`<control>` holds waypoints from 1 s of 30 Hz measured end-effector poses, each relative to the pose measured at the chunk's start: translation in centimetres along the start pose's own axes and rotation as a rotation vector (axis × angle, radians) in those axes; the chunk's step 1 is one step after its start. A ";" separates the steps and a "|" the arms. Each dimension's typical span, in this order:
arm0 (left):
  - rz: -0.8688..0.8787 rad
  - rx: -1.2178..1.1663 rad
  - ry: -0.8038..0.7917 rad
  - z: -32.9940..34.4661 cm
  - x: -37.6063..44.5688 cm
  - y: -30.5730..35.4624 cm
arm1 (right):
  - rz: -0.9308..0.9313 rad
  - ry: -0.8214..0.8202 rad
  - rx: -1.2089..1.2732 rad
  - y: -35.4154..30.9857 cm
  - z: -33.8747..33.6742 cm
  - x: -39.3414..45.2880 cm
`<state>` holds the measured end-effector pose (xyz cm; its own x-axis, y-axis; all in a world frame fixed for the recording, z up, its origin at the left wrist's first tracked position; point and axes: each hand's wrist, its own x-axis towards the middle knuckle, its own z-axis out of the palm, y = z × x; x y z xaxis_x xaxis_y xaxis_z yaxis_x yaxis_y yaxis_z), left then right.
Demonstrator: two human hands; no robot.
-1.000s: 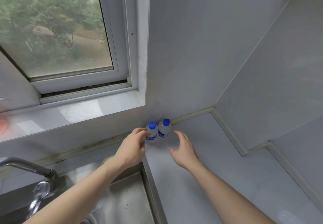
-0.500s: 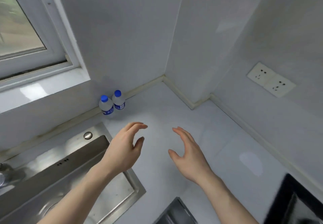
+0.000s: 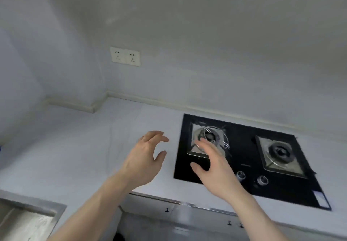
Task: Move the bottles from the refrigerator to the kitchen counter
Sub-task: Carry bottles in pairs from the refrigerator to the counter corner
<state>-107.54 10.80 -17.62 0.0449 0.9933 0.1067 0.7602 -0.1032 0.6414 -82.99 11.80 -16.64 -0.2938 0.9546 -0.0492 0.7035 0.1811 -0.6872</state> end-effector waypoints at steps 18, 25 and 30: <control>0.766 -0.043 -0.443 19.9 5.5 33.9 | 0.494 0.635 0.012 16.7 -21.5 -24.8; 0.951 -0.082 -0.572 25.6 7.0 41.9 | 0.668 0.804 -0.038 19.5 -25.0 -29.3; 1.097 -0.095 -0.669 29.3 7.3 46.9 | 0.773 0.930 -0.054 20.7 -26.7 -31.9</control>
<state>-52.60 14.79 -9.05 0.9492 0.2167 0.2280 0.0712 -0.8540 0.5153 -41.77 -8.61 -9.92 0.7781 0.6164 0.1210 0.5201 -0.5241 -0.6744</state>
